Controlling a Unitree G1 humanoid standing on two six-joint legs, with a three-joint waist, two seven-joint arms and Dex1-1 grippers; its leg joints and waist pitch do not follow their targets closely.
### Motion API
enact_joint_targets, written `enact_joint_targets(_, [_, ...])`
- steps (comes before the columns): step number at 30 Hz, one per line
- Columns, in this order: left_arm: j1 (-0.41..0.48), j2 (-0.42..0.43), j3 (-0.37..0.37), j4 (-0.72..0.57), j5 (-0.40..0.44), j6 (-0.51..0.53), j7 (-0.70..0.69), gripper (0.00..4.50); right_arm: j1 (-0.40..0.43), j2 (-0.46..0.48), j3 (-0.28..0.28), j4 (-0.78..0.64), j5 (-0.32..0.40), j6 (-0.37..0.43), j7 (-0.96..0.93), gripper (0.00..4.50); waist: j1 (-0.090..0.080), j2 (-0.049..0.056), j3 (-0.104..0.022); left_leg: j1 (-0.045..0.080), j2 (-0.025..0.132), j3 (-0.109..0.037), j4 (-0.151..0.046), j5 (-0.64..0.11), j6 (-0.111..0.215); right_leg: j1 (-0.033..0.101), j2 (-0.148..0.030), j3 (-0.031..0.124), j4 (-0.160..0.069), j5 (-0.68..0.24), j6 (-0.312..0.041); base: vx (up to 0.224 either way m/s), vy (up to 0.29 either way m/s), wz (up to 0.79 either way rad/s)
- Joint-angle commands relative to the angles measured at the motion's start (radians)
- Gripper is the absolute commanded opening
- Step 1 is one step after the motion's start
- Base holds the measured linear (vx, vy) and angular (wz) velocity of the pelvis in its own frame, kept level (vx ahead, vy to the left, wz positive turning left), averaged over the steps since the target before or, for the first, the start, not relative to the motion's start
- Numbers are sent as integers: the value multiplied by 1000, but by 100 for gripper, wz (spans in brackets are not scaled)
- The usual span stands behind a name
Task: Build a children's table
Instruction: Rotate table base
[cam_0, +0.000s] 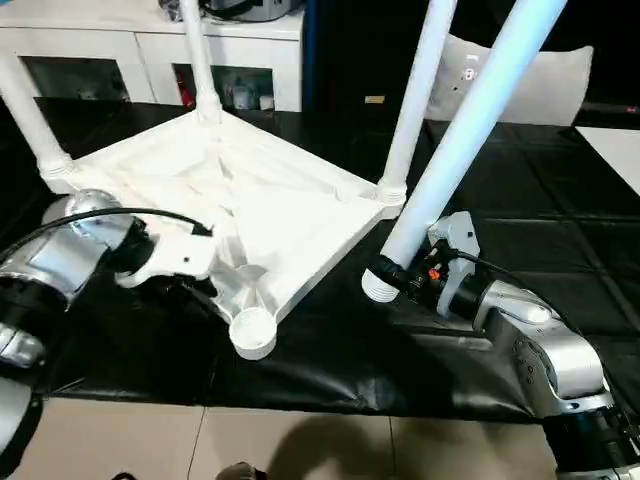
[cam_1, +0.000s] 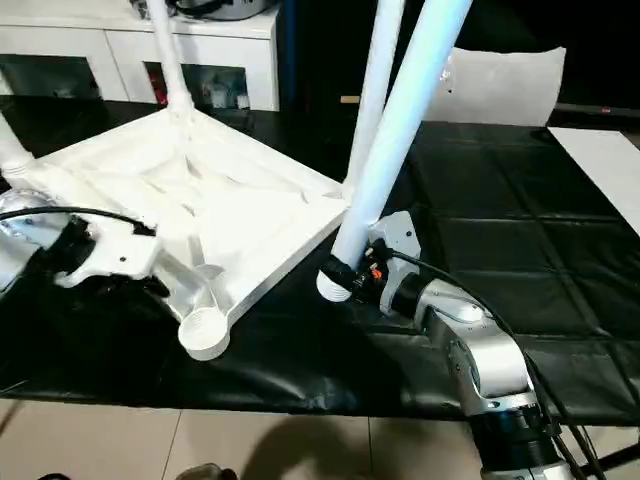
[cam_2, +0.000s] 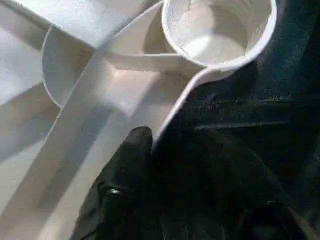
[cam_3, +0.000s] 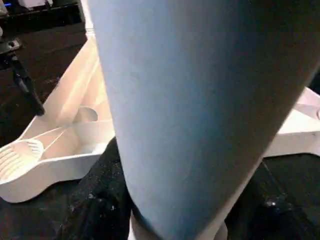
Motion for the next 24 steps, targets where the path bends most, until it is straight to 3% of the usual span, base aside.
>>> enact_joint_targets(1, [9, -3, -15, -2, 35, -39, 37, 217, -12, -5, -4, 8, -11, -12, 11, 192, 5, 12, -64, 39, 31, -10, -83, -386, -75, 21, -54, 25, -78, -261, -215, 0, 0, 0])
enact_joint_targets(10, [10, -75, -28, 79, 84, -100, 123, 217, -11, 0, 1, 9, -11, -15, 9, 192, 16, 11, -68, 37, 30, -8, -81, -352, -72, 25, -54, 25, -76, -220, -213, 0, 0, 0])
enact_joint_targets(11, [7, -85, -27, 90, 83, -102, 127, 188, -12, 0, 0, 10, -11, -15, 8, 192, 18, 11, -69, 37, 29, -8, -81, -349, -72, 25, -53, 25, -75, -210, -214, 0, 0, 0])
enact_joint_targets(14, [-2, -102, -26, 105, 77, -100, 116, 175, -12, 2, -1, 12, -13, -16, 10, 192, 22, 11, -70, 37, 30, -8, -81, -345, -70, 26, -54, 24, -73, -192, -220, 0, 0, 0])
enact_joint_targets(18, [-15, -104, -42, 108, 84, -72, 71, 133, -14, 1, -1, 14, -14, -16, 12, 192, 22, 11, -69, 37, 30, -8, -81, -347, -69, 27, -55, 24, -74, -201, -221, 0, 0, 0])
enact_joint_targets(24, [-46, -123, -89, 103, 139, 68, -26, 91, -28, 1, 1, 27, -21, -15, 16, 192, 20, 6, -67, 36, 29, -7, -80, -328, -62, 28, -56, 25, -76, -204, -227, 0, 0, 0])
